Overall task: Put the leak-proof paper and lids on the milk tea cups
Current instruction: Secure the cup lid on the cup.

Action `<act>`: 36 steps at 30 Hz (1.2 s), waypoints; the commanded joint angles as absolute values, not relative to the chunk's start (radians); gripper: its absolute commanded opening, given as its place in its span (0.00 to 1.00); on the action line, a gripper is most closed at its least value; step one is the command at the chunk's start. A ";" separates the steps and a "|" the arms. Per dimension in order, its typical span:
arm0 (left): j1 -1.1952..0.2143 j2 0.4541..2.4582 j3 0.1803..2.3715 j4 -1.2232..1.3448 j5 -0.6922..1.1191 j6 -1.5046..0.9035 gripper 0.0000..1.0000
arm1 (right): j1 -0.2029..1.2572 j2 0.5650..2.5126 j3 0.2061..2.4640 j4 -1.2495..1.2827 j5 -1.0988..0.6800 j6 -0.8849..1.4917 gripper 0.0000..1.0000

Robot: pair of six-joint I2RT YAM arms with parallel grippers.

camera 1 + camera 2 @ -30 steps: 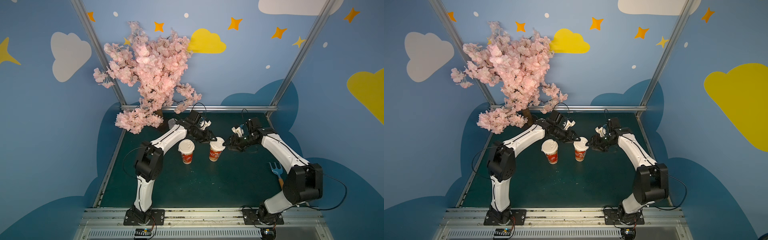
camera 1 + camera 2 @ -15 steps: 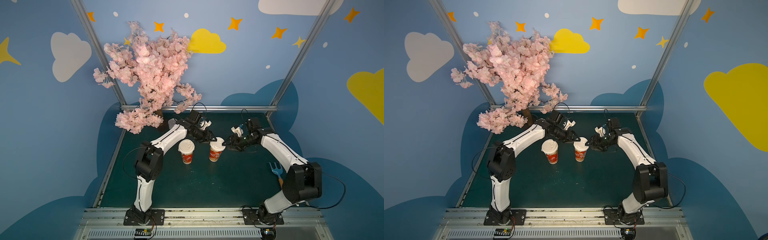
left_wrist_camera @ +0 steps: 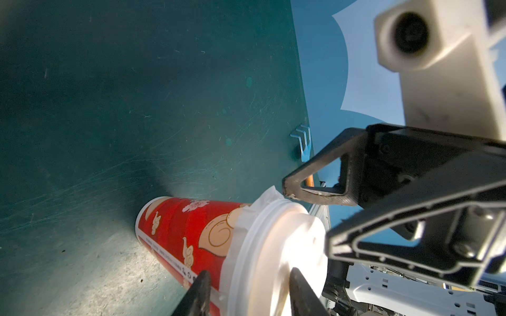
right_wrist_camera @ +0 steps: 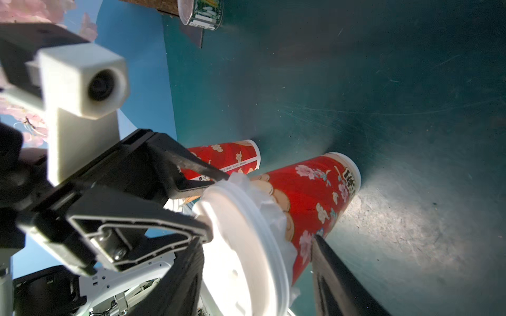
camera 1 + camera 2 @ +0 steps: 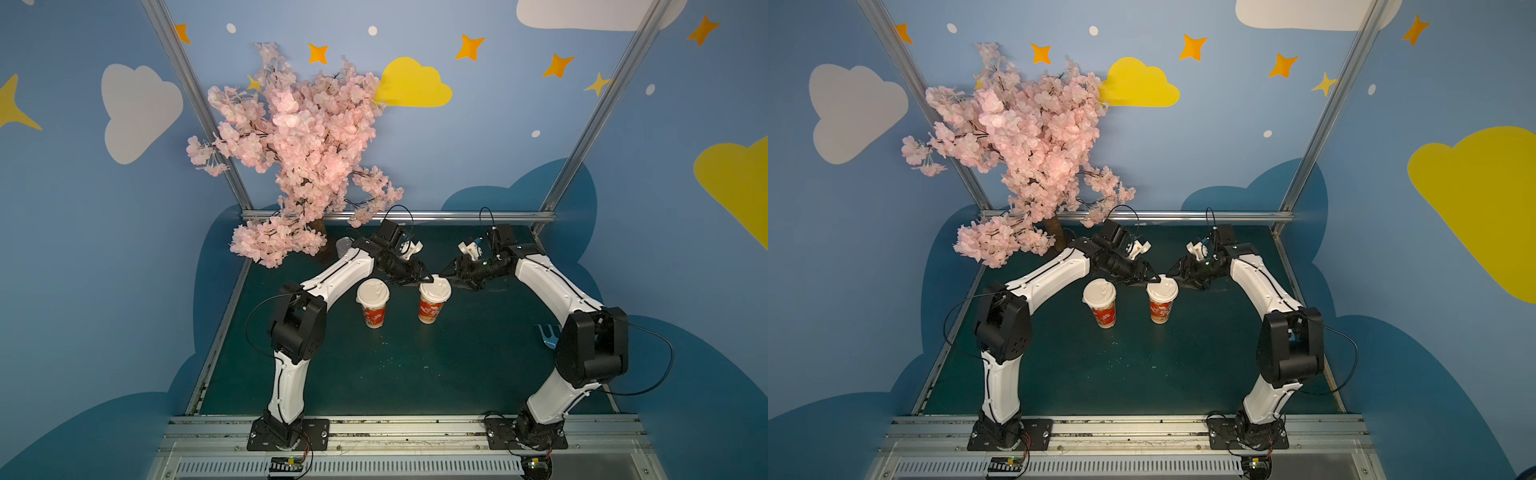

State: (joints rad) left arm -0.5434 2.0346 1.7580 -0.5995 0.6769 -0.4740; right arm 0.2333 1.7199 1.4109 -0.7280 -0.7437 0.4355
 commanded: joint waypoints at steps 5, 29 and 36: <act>-0.546 2.073 1.763 -0.655 0.640 -0.452 0.46 | 0.254 1.771 1.463 -0.708 -0.762 0.452 0.61; -0.548 2.064 1.773 -0.665 0.632 -0.451 0.45 | 0.266 1.752 1.376 -0.752 -0.649 0.442 0.57; -0.548 2.056 1.854 -0.696 0.635 -0.450 0.51 | 0.266 1.705 1.438 -0.771 -0.680 0.438 0.63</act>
